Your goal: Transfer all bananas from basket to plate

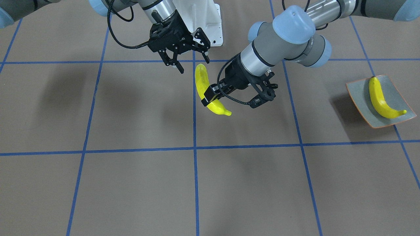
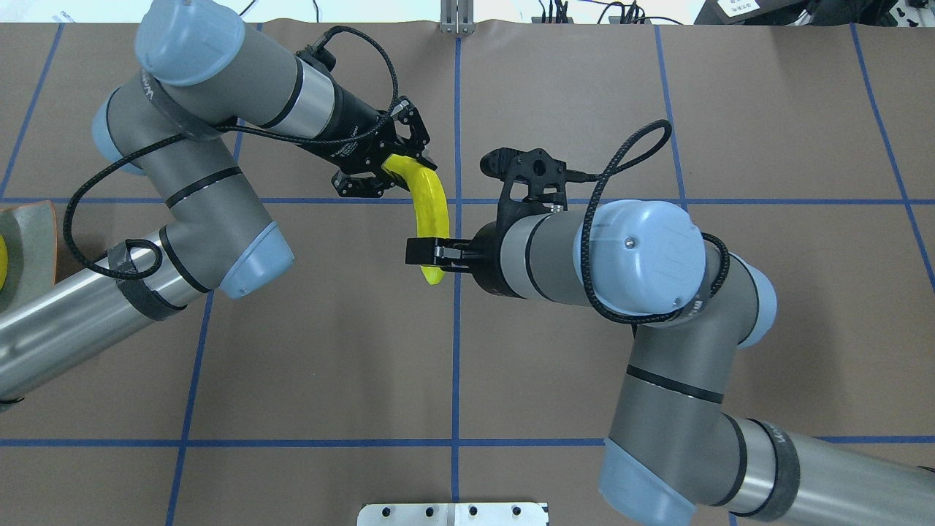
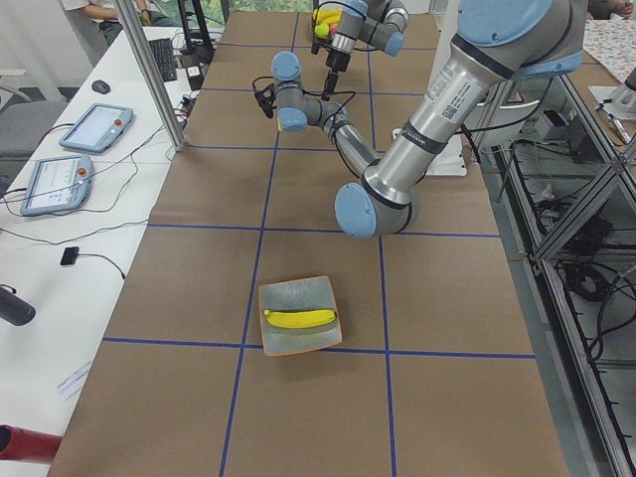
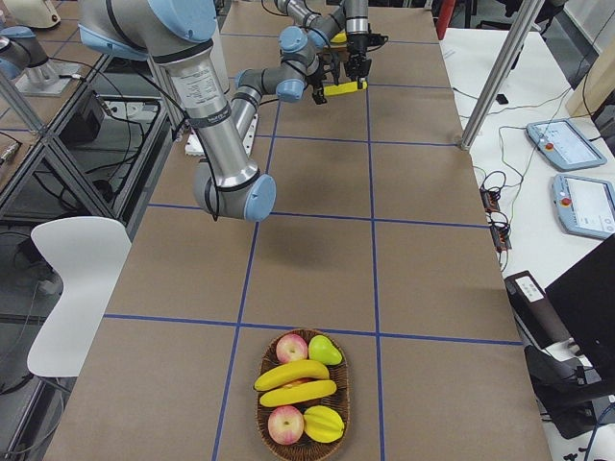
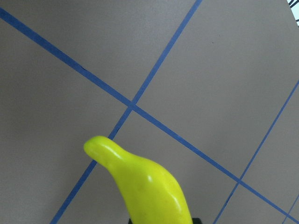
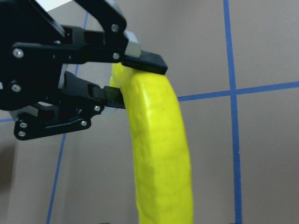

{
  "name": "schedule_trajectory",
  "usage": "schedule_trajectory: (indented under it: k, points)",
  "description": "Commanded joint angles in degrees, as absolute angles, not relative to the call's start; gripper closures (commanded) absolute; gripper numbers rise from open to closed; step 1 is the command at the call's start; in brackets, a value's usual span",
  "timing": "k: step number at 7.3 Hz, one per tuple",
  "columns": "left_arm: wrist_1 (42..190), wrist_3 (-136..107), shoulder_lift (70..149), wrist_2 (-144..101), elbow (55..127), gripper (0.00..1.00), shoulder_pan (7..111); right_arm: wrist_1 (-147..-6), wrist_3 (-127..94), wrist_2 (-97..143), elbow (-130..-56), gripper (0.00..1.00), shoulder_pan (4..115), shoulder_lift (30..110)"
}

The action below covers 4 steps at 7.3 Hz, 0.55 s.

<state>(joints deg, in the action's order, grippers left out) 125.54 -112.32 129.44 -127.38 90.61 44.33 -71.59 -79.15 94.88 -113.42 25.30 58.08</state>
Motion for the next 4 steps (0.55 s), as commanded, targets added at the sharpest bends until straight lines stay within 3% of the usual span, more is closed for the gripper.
schedule_trajectory:
  k: [1,4]
  points:
    - [124.46,-104.14,123.09,-131.45,93.41,1.0,46.91,-71.37,-79.62,95.01,-117.24,0.0,27.23,63.87]
    - [106.59,-76.65,108.44,-129.48,105.42,1.0,47.55,-71.1,-79.19,95.19,-117.16,0.0,30.23,68.98]
